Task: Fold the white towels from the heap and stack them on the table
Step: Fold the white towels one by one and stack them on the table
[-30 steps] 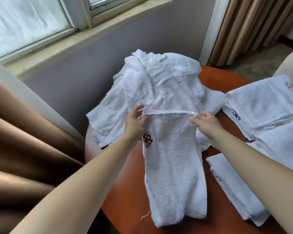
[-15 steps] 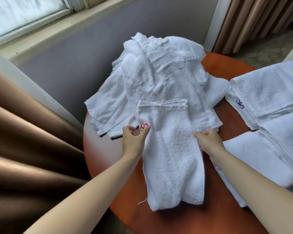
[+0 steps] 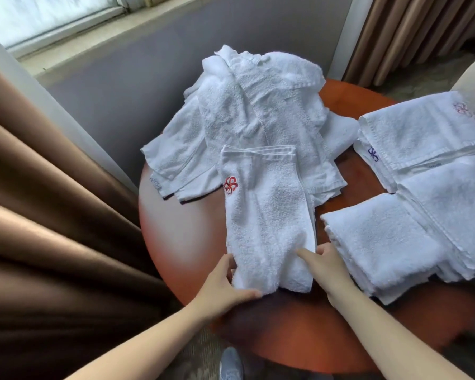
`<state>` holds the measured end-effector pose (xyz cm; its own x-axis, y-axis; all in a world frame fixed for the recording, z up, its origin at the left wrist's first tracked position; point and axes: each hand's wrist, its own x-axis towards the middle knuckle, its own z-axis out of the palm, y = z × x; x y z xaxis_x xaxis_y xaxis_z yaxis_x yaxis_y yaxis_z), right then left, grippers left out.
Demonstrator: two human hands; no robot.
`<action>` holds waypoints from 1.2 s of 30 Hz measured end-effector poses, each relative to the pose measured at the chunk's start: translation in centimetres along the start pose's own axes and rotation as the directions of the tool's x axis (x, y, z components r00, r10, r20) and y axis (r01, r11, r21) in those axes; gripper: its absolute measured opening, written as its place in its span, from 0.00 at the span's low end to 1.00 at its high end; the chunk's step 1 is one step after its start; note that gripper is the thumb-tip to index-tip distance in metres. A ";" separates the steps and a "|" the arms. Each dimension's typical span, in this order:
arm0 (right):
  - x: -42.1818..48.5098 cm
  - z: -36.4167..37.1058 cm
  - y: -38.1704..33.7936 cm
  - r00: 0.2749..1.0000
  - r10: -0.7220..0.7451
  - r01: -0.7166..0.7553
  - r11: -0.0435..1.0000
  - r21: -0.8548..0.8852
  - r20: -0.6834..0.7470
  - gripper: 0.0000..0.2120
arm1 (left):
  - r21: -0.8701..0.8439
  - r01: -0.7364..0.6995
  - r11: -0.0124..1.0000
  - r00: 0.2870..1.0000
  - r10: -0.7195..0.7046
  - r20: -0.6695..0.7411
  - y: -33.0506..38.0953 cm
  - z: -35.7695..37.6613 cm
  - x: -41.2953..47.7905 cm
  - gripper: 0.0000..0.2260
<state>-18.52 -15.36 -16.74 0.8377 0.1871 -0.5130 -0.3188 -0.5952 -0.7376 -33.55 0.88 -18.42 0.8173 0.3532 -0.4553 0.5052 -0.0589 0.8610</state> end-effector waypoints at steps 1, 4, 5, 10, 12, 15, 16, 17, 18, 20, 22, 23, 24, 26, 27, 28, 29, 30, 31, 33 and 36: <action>-0.7 0.2 0.6 0.999 0.008 -0.008 1.000 0.003 0.038 0.11 | 0.067 -0.026 0.997 1.000 0.027 -0.005 -0.8 0.2 -0.4 0.37; -2.1 0.8 2.0 0.989 0.003 -0.004 1.000 0.005 0.146 0.07 | 0.184 -0.114 0.976 0.992 0.123 -0.033 -2.0 0.8 -0.7 0.35; -2.2 0.9 2.1 0.987 -0.009 0.009 1.000 0.003 0.158 0.06 | 0.148 -0.125 0.981 0.989 0.136 -0.064 -1.7 1.0 -0.9 0.31; -1.2 0.1 2.3 0.977 -0.038 -0.001 0.984 0.178 0.211 0.07 | -0.096 -0.084 0.992 0.986 0.069 -0.150 -1.2 1.0 -0.2 0.18; -0.8 -0.6 2.6 0.976 -0.021 -0.037 0.965 0.258 0.219 0.09 | -0.218 -0.059 0.974 0.988 0.026 -0.152 -1.1 0.4 0.2 0.18; -0.1 -1.0 3.5 0.984 0.028 -0.091 0.930 0.357 0.177 0.12 | -0.400 0.011 0.917 0.996 -0.044 -0.074 -0.7 -0.4 0.9 0.19; 0.0 -1.0 3.8 0.985 0.042 -0.105 0.917 0.384 0.167 0.13 | -0.445 0.042 0.895 0.997 -0.064 -0.036 -0.6 -0.6 1.2 0.19; 0.0 -0.8 4.0 0.985 0.057 -0.119 0.904 0.410 0.161 0.15 | -0.461 0.064 0.885 0.997 -0.079 -0.012 -0.4 -0.7 1.3 0.20; 0.0 -0.6 4.2 0.985 0.069 -0.131 0.893 0.430 0.156 0.16 | -0.452 0.070 0.889 0.997 -0.082 -0.007 -0.3 -0.7 1.4 0.21; -0.1 -0.3 4.3 0.988 0.066 -0.122 0.887 0.446 0.141 0.16 | -0.396 0.064 0.916 0.996 -0.081 -0.027 -0.1 -0.5 1.1 0.23; -0.3 -0.2 4.2 0.990 0.046 -0.100 0.901 0.421 0.136 0.09 | -0.290 0.034 0.956 0.992 -0.067 -0.104 -0.5 0.1 0.4 0.25; -0.3 -0.3 4.1 0.989 0.034 -0.089 0.914 0.396 0.144 0.07 | -0.233 0.023 0.972 0.985 -0.062 -0.159 -0.8 0.4 0.1 0.22; -0.4 -0.4 4.0 0.987 0.028 -0.087 0.922 0.377 0.159 0.06 | -0.189 0.004 0.982 0.975 -0.046 -0.217 -1.1 0.6 0.0 0.16; -0.3 -0.8 4.0 0.978 0.022 -0.101 0.918 0.384 0.207 0.07 | -0.191 -0.016 0.982 0.960 -0.038 -0.277 -1.3 0.5 -0.1 0.05; -0.2 -1.0 4.0 0.974 0.021 -0.113 0.908 0.404 0.226 0.07 | -0.237 -0.012 0.972 0.958 -0.057 -0.280 -1.4 0.3 0.0 0.05; -0.2 -1.2 4.0 0.972 0.020 -0.122 0.896 0.427 0.236 0.08 | -0.295 0.000 0.955 0.959 -0.084 -0.272 -1.4 0.2 0.0 0.06; -0.1 -1.3 4.1 0.972 0.023 -0.129 0.885 0.447 0.233 0.10 | -0.343 0.018 0.939 0.960 -0.112 -0.257 -1.4 0.0 0.0 0.06; -0.2 -1.3 4.2 0.973 0.029 -0.135 0.876 0.463 0.228 0.11 | -0.364 0.033 0.931 0.959 -0.132 -0.250 -1.5 0.0 0.1 0.07; -0.2 -1.2 4.3 0.974 0.037 -0.139 0.872 0.469 0.222 0.11 | -0.371 0.041 0.928 0.959 -0.141 -0.247 -1.5 0.0 0.1 0.08; -0.2 -1.0 4.6 0.979 0.042 -0.132 0.878 0.461 0.202 0.11 | -0.379 0.035 0.925 0.960 -0.137 -0.246 -1.3 0.2 0.1 0.10; -0.5 -0.8 4.6 0.985 0.001 -0.069 0.919 0.388 0.172 0.10 | -0.377 0.004 0.926 0.970 -0.094 -0.222 -1.0 0.4 0.1 0.08</action>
<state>-20.03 -18.83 -19.57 0.7484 0.3183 -0.5819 -0.5226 -0.2571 -0.8129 -33.92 0.63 -19.43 0.6838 0.5557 -0.4729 0.3662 0.2991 0.8811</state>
